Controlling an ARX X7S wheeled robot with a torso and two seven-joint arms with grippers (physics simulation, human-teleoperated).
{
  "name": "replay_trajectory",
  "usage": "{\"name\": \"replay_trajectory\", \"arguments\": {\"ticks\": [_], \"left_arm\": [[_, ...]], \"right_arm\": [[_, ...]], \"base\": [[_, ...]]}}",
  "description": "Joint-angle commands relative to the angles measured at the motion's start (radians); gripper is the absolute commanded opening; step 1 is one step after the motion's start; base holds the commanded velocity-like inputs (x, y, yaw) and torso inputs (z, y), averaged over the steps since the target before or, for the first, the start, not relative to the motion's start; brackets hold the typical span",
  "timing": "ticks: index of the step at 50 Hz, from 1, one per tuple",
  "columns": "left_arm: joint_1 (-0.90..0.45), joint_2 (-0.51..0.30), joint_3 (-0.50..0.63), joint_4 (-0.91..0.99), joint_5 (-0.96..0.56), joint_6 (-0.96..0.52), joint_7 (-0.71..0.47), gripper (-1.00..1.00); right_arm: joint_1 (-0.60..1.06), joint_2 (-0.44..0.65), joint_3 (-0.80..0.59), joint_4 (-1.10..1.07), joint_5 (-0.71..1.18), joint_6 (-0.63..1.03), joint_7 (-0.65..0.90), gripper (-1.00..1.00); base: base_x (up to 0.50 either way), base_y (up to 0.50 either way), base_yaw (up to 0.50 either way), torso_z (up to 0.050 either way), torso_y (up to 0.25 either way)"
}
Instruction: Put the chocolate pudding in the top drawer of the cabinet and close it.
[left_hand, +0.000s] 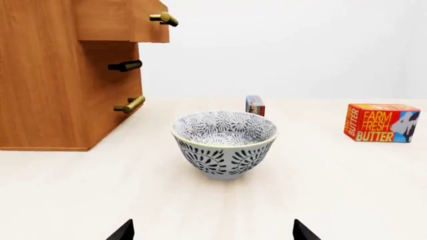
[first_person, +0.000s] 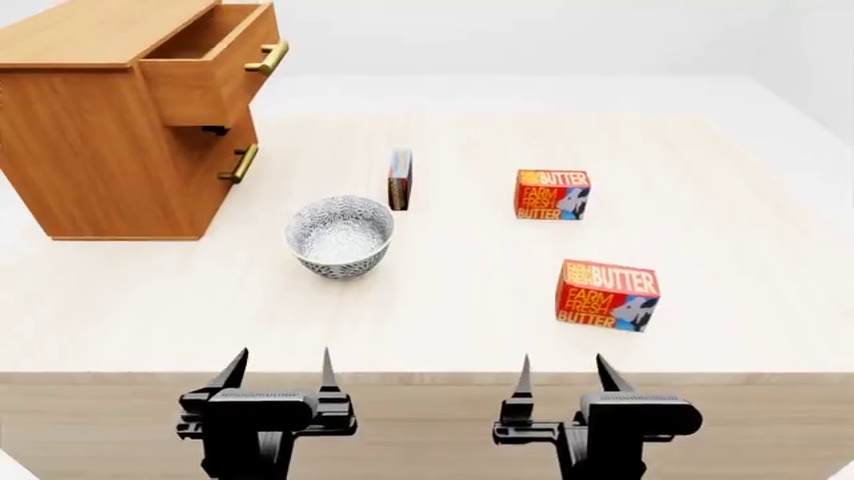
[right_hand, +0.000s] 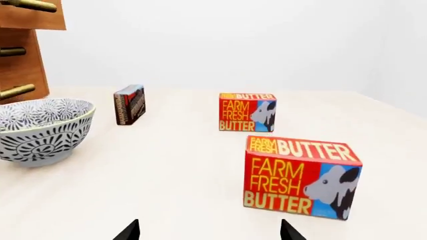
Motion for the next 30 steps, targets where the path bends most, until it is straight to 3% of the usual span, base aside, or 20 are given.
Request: {"name": "replay_trajectory", "arguments": {"ticks": [1,30], "left_arm": [[-0.001,-0.02,0.019,0.018,-0.022,-0.005,-0.014,1.0],[0.003,-0.056,0.054,0.035,-0.058,-0.009,-0.038,1.0]], "right_arm": [[0.0,0.019,-0.017,-0.023,0.014,0.012,0.026,1.0],[-0.004,0.052,-0.053,-0.029,0.043,0.003,0.062,1.0]], "base": [[0.0,0.0,0.0,0.05,0.027],[0.0,0.0,0.0,0.05,0.027]]}}
